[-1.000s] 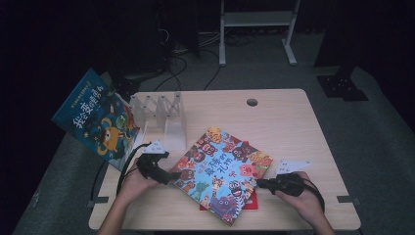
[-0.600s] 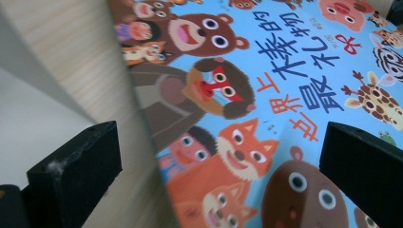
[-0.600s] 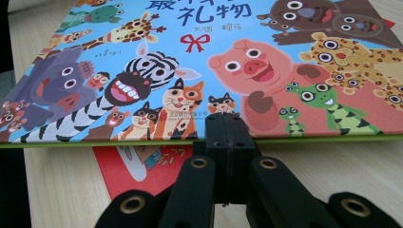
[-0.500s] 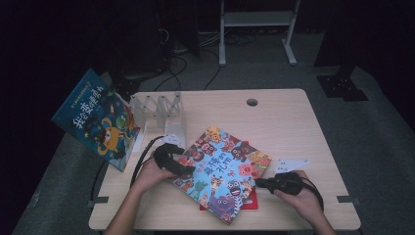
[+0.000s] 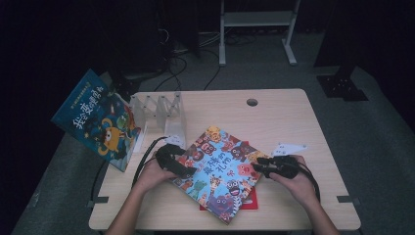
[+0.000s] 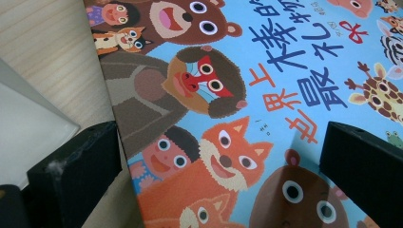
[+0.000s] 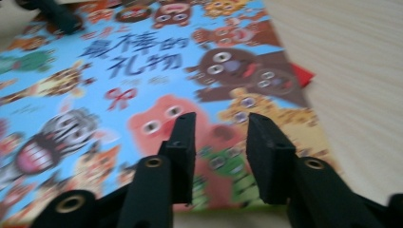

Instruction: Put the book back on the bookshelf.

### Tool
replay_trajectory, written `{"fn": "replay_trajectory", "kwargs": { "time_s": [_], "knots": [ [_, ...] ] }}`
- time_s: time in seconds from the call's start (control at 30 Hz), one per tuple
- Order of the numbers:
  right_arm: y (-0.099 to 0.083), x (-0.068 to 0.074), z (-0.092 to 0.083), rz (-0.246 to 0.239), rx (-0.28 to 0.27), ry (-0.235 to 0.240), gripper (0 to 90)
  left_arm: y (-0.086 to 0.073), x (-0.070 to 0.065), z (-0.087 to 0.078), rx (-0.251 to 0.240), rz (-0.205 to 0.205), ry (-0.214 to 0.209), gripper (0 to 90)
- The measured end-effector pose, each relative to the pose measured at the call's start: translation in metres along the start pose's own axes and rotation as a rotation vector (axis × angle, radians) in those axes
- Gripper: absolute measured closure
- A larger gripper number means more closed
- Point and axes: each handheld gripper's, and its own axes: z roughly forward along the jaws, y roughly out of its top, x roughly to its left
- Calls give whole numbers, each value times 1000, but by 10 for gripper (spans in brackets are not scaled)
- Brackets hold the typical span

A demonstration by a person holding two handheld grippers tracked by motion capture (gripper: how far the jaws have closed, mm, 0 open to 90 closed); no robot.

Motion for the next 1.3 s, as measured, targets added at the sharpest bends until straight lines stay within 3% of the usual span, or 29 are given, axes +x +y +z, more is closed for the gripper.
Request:
{"fn": "replay_trajectory", "kwargs": {
  "time_s": [0.13,0.17,0.2,0.33,0.4,0.5,0.7,0.83,1.0,1.03,1.3],
  "knots": [
    [6,-23,9,37,-10,-44,472,0,0,0,-1,-1,2,0],
    [6,-23,9,37,-10,-44,472,0,0,0,-1,-1,2,0],
    [8,-34,14,60,4,-47,407,0,0,0,0,0,0,0],
    [8,-43,24,83,16,-25,371,-1,0,1,-5,-7,-5,0],
    [7,-44,26,93,14,-10,370,-1,0,1,-5,-7,-6,0],
    [6,-43,29,111,17,56,384,0,0,1,0,-13,-10,0],
    [6,-43,30,111,8,54,384,0,-1,-1,15,-15,-6,0],
    [6,-36,31,105,21,87,384,-3,0,-5,22,-18,-5,0],
    [11,-23,36,55,26,98,385,-7,3,-9,28,-28,-9,0],
    [13,-18,38,24,25,88,388,-8,5,-10,41,-31,-20,0],
    [14,-13,40,8,26,99,387,-9,2,-14,77,-47,-20,0]
  ]
}}
